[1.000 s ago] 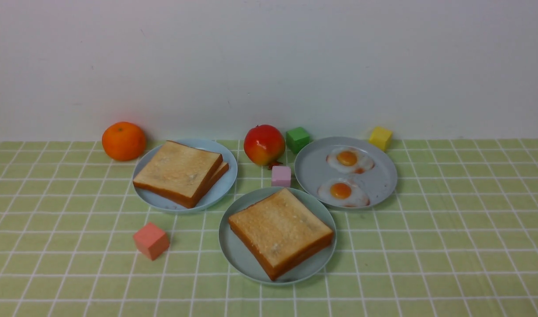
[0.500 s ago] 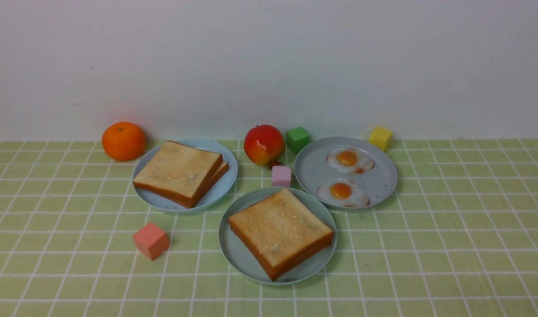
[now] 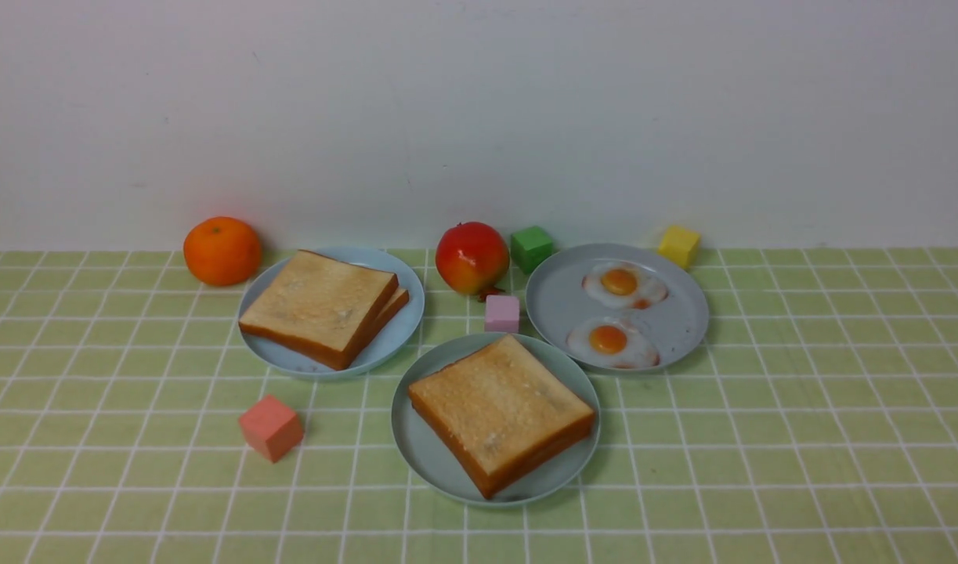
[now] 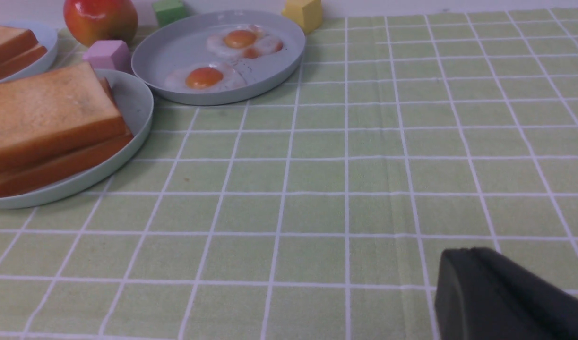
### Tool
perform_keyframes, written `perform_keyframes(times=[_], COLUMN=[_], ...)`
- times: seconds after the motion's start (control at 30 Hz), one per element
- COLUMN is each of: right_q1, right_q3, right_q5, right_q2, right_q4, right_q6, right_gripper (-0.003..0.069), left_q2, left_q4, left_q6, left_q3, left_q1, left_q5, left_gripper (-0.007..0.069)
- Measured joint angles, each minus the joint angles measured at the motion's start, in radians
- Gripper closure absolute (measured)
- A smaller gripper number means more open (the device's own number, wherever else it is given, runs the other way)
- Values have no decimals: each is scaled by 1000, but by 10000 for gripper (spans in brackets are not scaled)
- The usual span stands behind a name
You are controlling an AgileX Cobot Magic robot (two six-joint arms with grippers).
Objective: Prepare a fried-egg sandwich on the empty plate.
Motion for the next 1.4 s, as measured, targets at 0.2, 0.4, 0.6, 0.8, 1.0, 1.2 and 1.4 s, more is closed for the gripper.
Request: perform_keyframes(times=[0.2,0.4,0.6,0.8,1.0,1.2,1.4], right_q1=[0,0,0,0,0,0,0], right_q3=[0,0,0,0,0,0,0], right_q5=[0,0,0,0,0,0,0], right_q2=[0,0,-1,-1,-1,-1,-1], right_q4=[0,0,1,0,0,0,0], right_q6=[0,0,0,0,0,0,0], right_gripper=[651,645,638,631,623,614,613], left_q2=[0,-10,-21,-21,-21,-21,-21], left_q4=[2,1,37,41,42,42,42], left_q6=[0,-87,-190,-232,-236,-239,-239], left_q3=[48,128,140,142,142,142,142], left_q1=[349,659,701,701,701,701,701], left_q5=[-55,-67,120,138,138,138,138], left_gripper=[638,638,638,638,638,638,638])
